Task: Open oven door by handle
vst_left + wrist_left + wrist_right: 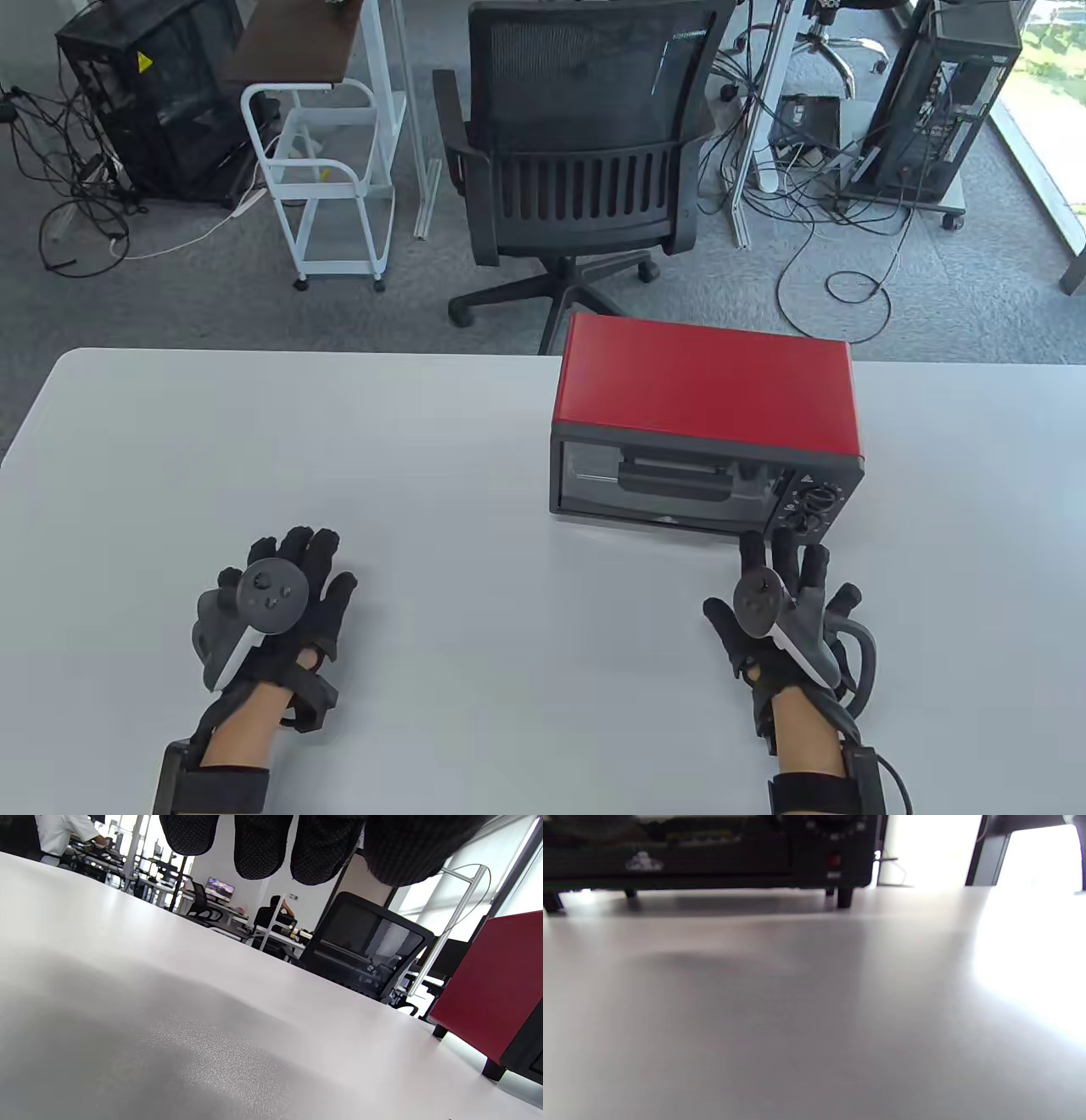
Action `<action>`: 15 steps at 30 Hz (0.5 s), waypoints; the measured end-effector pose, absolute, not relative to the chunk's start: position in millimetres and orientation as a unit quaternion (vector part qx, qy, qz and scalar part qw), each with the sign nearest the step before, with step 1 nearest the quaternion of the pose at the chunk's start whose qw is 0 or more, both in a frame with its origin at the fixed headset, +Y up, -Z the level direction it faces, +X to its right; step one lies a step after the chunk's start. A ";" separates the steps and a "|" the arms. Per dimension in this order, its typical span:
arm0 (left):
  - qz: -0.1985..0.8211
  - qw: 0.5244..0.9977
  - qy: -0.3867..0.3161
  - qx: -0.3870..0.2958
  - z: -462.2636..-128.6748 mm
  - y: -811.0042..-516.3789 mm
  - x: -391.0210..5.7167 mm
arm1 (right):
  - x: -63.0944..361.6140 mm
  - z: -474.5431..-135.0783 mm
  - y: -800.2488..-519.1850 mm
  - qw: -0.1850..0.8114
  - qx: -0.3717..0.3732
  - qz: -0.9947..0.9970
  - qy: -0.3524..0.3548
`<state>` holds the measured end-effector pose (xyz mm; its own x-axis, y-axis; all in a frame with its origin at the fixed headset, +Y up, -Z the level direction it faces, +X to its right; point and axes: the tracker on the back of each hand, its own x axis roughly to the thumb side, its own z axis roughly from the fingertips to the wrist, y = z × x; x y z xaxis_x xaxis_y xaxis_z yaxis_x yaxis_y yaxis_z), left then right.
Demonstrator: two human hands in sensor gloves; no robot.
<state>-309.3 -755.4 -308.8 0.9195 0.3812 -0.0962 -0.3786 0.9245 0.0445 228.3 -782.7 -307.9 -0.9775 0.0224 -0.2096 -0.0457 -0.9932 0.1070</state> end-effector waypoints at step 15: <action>0.189 0.980 0.059 0.002 -310.5 -758.3 -311.4 | 219.5 -308.5 -790.9 0.006 -0.091 0.994 0.065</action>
<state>-311.4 -758.3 -310.5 0.9218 0.3701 -0.1155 -0.3695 0.9288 0.0269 219.5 -790.9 -308.5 -0.9834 -0.0008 -0.1815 -0.0229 -0.9914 0.1289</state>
